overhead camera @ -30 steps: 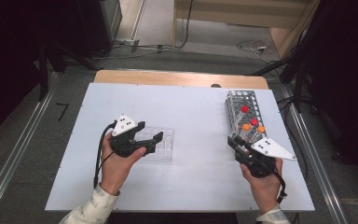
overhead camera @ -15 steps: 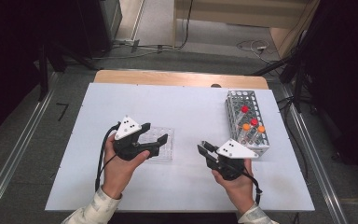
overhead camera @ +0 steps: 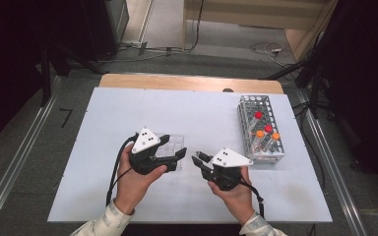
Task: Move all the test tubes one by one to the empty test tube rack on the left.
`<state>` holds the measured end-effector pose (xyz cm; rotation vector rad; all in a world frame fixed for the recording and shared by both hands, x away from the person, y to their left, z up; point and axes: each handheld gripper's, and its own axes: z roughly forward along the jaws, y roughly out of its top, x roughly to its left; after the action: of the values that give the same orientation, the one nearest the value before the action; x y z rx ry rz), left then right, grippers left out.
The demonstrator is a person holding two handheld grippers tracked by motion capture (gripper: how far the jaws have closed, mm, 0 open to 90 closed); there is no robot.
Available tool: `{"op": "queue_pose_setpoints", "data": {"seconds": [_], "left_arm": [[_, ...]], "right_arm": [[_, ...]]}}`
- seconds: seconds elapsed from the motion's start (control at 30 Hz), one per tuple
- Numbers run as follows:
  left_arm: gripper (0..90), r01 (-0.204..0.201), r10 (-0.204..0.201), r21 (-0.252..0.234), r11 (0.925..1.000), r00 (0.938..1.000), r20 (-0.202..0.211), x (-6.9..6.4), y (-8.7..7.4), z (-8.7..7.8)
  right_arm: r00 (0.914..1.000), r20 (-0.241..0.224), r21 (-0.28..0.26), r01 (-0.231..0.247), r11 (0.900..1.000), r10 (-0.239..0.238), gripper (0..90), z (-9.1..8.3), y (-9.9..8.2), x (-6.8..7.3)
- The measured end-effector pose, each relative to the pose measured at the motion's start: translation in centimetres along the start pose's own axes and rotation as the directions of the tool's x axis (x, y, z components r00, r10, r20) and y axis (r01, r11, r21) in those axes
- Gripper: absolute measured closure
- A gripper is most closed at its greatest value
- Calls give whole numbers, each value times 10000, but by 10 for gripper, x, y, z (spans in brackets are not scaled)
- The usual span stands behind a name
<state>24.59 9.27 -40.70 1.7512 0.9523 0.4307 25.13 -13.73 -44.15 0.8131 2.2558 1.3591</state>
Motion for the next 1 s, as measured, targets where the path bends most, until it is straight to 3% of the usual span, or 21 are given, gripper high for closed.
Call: {"op": "queue_pose_setpoints", "data": {"seconds": [0.3, 0.53, 1.0], "left_arm": [[485, -123, 110, 230, 9997, 9983, 574, -9, -2, 5], [609, -310, 281, 415, 9987, 9973, 679, -11, -4, 8], [756, -537, 481, 648, 9965, 9952, 849, -15, -5, 10]], "right_arm": [[9997, -201, -8, 124, 9999, -124, 737, 10, 3, 13], [9996, -248, -85, 153, 9998, -155, 737, 11, 5, 17], [9996, -213, -113, 174, 9998, -176, 738, 12, 6, 18]]}}
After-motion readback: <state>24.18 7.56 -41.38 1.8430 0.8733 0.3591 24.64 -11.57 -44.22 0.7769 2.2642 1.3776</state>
